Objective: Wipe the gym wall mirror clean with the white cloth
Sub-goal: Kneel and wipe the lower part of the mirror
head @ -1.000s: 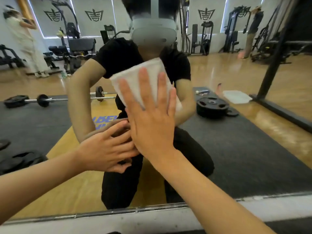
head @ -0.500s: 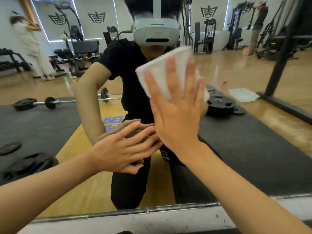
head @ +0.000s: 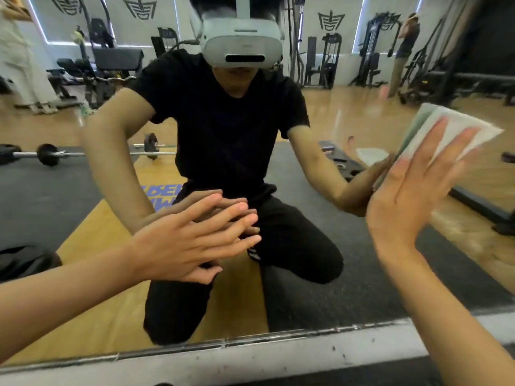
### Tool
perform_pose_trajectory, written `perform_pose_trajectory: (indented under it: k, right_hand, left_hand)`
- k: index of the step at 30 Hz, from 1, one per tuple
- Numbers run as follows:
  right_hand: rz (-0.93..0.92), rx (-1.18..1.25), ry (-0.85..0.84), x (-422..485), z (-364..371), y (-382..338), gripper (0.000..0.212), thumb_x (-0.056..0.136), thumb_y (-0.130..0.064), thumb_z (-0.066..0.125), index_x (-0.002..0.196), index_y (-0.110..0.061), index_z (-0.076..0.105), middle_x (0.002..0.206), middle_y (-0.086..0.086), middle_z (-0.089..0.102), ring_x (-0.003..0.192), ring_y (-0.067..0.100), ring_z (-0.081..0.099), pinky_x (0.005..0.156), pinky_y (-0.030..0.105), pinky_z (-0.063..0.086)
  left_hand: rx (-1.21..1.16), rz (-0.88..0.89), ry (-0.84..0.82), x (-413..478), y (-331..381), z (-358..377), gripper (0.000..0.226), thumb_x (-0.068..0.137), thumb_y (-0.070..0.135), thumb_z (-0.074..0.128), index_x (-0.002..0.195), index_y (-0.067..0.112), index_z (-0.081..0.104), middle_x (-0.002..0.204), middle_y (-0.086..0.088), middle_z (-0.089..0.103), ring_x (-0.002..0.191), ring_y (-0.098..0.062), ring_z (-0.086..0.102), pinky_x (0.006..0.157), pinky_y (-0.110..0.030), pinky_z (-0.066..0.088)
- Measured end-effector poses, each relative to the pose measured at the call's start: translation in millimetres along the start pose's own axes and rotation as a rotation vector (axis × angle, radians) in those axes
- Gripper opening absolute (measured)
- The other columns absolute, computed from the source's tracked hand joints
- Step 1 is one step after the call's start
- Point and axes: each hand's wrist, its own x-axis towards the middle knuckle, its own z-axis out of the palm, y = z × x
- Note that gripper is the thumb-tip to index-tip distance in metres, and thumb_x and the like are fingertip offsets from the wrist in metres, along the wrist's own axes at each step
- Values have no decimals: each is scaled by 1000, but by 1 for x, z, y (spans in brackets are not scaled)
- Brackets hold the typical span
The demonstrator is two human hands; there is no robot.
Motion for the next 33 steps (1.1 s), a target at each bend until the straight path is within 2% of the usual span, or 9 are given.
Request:
perform_pose_trajectory:
  k: [2,8,15,19,22,24,27,30,33]
  right_hand:
    - [142,46,69,-29,16,-45,58,113,-31,26,166,-10,20,170,31,11,156,56,4,128,63,7]
    - [-73,82,-52,-115,39,-50,58,111,-35,34,167,-25,19,171,24,14,157,52,5,129,55,-4]
    - [628,248,-69,-219,45,31,65,111,-55,11,168,-26,-2,175,16,-10,161,37,-11,131,49,-3]
    - [1123,421,92,-188,46,9,70,105,-56,10,168,-27,-3,176,5,-15,161,32,-14,129,61,0]
    - [855,296,41,-154,39,-36,64,112,-43,20,168,-16,7,175,17,-4,160,43,-8,128,63,0]
    - [400,170,-117,-143,31,-73,60,114,-37,27,167,-14,12,173,23,0,158,51,-8,128,62,-4]
    - [-142,176,-280,-137,22,-98,56,113,-37,33,164,-30,11,171,10,-7,158,41,-15,129,58,-5]
    - [-143,131,-212,-151,33,-61,53,114,-41,32,164,-34,17,173,7,2,159,34,-11,129,54,-2]
    - [227,132,-168,-193,47,-16,57,113,-41,23,167,-27,14,174,18,3,160,42,-9,129,53,-5]
  left_hand:
    - [-16,20,-22,-1,0,-2,85,102,66,36,169,16,19,175,-20,12,162,-39,5,131,-58,-3]
    - [-31,70,-14,1,-6,-7,79,104,60,37,169,18,21,177,-15,7,163,-35,1,131,-54,-10]
    - [-10,86,-3,8,-5,-12,79,102,61,46,167,21,29,175,-11,21,160,-34,16,132,-54,-4]
    - [10,83,16,9,-6,-15,77,102,60,45,167,19,31,174,-12,24,160,-33,20,132,-54,-5]
    - [16,81,14,9,-5,-15,78,102,62,46,167,20,32,174,-12,23,162,-34,12,132,-54,-4]
    - [16,80,9,8,-5,-14,79,103,63,45,167,20,31,175,-12,21,163,-34,8,132,-54,-3]
    - [-12,82,21,6,-5,-12,79,103,62,43,167,17,30,174,-15,20,163,-35,11,132,-55,0]
    - [-6,75,11,4,-4,-12,78,102,63,46,167,21,32,174,-13,22,161,-35,18,131,-55,4]
    - [-4,75,22,4,-2,-10,80,99,65,50,166,22,35,174,-13,25,159,-35,22,129,-56,8]
